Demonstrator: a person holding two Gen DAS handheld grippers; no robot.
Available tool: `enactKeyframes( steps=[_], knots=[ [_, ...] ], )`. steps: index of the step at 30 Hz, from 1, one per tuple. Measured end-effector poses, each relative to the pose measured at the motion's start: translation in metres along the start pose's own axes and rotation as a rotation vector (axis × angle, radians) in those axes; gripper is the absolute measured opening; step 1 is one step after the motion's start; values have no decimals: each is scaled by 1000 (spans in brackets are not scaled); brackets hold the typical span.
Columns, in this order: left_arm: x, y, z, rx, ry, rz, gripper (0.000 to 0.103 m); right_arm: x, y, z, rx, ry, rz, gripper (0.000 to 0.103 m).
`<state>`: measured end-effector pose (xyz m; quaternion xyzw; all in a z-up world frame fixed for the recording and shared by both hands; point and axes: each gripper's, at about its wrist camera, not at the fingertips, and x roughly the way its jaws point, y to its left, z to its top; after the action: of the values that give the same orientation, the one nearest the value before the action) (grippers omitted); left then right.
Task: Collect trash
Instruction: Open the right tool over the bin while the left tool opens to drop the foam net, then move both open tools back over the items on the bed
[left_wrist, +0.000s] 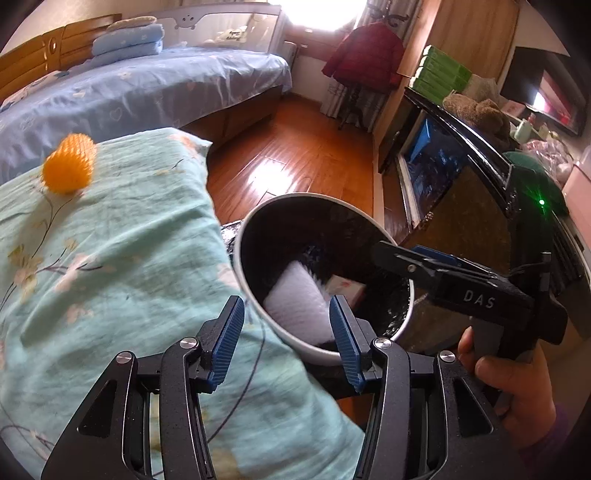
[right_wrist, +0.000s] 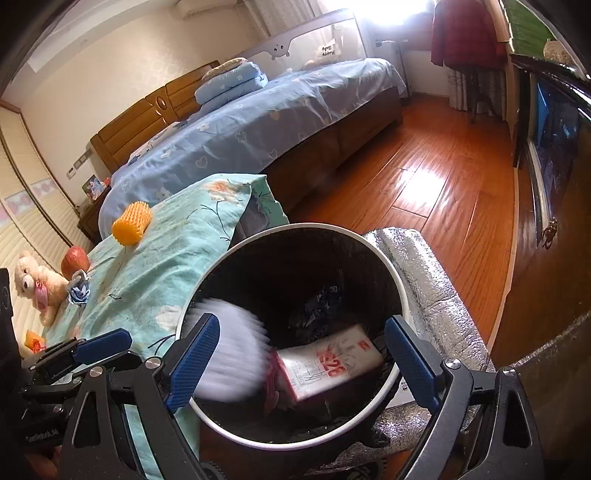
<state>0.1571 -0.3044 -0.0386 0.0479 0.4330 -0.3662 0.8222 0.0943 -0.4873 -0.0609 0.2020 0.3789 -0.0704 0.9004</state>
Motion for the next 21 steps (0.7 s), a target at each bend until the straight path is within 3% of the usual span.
enactKeyframes(
  steps=[10, 21],
  knots=[
    [-24, 38, -23, -79, -19, 49, 51, -9, 20, -4, -10, -19, 24, 92],
    [-64, 105, -48, -221, -78, 149, 55, 13, 91, -14, -86, 9, 108, 92]
  ],
)
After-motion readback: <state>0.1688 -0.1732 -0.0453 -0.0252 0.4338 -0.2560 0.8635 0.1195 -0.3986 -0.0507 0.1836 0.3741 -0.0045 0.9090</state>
